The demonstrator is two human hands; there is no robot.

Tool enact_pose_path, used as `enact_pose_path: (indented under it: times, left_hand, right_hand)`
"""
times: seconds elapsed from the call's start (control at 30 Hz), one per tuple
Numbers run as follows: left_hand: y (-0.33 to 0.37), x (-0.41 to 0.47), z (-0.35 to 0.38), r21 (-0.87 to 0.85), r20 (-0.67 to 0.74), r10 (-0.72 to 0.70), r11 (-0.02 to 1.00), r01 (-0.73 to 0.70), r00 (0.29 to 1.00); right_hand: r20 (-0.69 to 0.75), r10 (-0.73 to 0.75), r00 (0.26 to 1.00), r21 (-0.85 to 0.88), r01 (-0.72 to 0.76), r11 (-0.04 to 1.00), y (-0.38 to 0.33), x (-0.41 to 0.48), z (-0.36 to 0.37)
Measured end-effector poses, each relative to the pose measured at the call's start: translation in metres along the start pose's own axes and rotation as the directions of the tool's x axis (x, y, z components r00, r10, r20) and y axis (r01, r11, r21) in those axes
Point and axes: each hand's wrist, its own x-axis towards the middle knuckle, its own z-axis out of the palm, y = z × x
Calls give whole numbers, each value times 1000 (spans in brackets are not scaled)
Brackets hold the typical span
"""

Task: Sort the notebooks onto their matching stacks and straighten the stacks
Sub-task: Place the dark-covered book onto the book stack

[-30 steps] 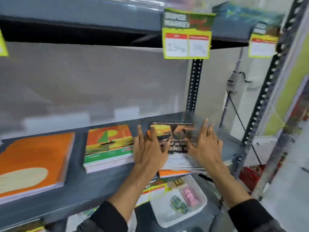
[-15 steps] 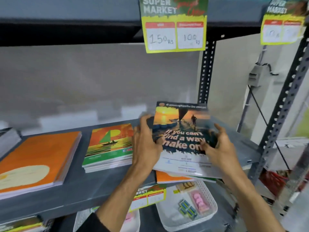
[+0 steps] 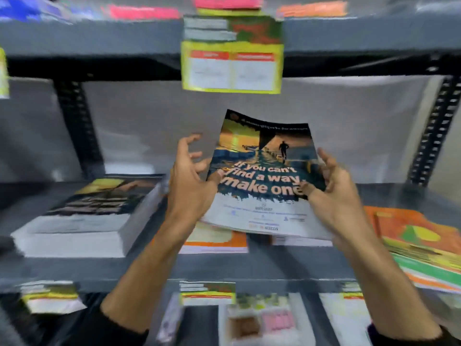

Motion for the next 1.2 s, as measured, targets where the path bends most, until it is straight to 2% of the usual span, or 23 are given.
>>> enact_pose_path:
  times: [0.17,0.3,0.5,0.67,0.73,0.8,0.87,0.93,1.0,1.03,1.1,1.13,1.2]
  left_hand:
    - [-56,29,-125,87,-61,-61,994,66,996]
    - [-99,53,-204,146,-25,-104,984,106,994]
    - [-160,73,-261,292,-53,-206,932,213,977]
    - [-186,65,-270,613,38,-268,767,189,963]
    - [-186,64,-267,686,108,-237,721,100,965]
    - [-181,64,-262,788,151,-270,614,49,951]
    - [-172,65,-254,846,152,-300,532,33,942]
    - [-160,65,-236,847,162,-207,531,-29,965]
    - [-143,65,-207,792,184,-15,594,-139,983]
    - [-133,65,-188,753,195,83,626,-203,977]
    - [-113,62,-147,684,202,235,660,-309,951]
    - [-104,60,-127,657,199,288,670,-345,937]
    - [-86,51,-78,590,202,360,697,-407,911]
  right_hand:
    - [80,14,997,92,-21,996,-20,-14,139]
    - [128,32,991,157,-52,986,-34,-18,236]
    - [254,55,966,22,-63,998,-42,-29,320]
    - [358,166,919,-284,-62,957,-20,-45,345]
    - [358,195,913,-293,-88,952,-14,-44,345]
    - [396,200,896,-276,-92,957,-12,-41,339]
    - [411,141,901,-200,-62,978,-15,-37,328]
    - [373,53,926,-177,15,984,-19,-32,310]
    - [294,-80,952,-291,169,942,-23,-25,285]
    - [226,-186,956,-411,267,872,-24,-20,269]
    - [120,-400,909,-635,380,672,-24,-8,230]
    - [92,-460,883,-704,384,597,-24,-4,212]
    - [48,-493,869,-772,346,534,-17,6,163]
